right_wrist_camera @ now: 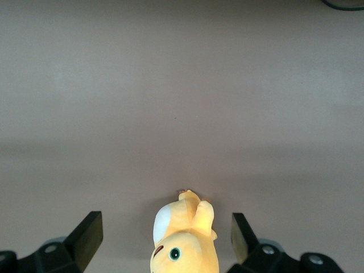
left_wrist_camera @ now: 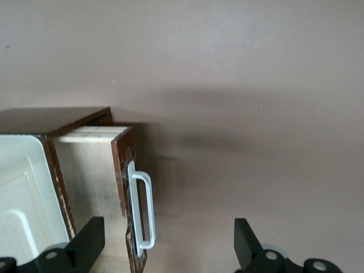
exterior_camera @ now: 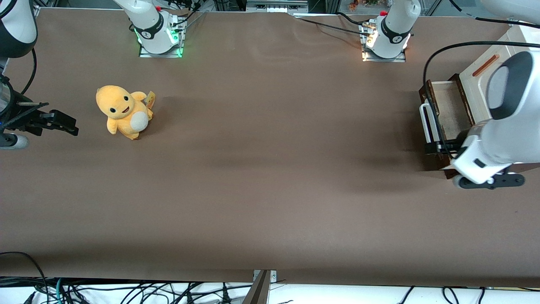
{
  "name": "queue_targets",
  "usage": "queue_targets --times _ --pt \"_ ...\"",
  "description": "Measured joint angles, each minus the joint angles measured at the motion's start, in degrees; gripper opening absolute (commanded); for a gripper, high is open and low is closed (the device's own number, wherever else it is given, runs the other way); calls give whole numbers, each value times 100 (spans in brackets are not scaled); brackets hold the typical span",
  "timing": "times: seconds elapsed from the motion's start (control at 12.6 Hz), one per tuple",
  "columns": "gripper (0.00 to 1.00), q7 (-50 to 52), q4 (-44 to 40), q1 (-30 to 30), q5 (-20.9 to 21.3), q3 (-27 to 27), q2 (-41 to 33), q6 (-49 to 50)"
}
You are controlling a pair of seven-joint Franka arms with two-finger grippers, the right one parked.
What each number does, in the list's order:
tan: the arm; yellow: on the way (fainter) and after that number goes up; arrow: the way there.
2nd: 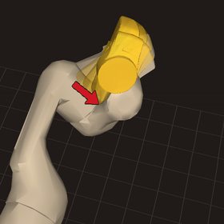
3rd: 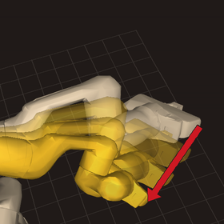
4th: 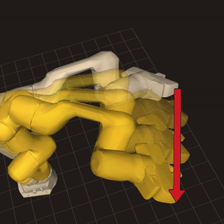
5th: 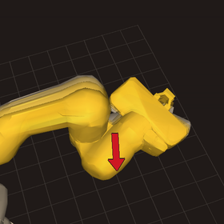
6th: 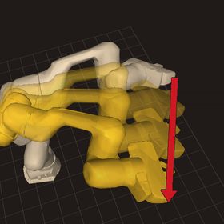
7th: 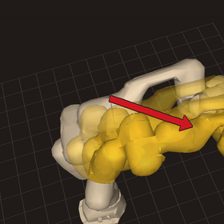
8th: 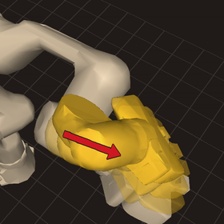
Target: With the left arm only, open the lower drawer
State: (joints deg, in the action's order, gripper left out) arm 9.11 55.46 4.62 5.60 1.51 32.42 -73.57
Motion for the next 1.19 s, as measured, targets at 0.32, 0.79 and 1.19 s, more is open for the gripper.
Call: queue_targets --times 0.32,0.79,1.19 --pt "100 -181 316 -29 -195 -83 -132 -403" --pt "100 -214 1197 -77 -299 -83 -476 -1031" --pt "100 -218 1562 -82 -386 -92 -732 -1307"
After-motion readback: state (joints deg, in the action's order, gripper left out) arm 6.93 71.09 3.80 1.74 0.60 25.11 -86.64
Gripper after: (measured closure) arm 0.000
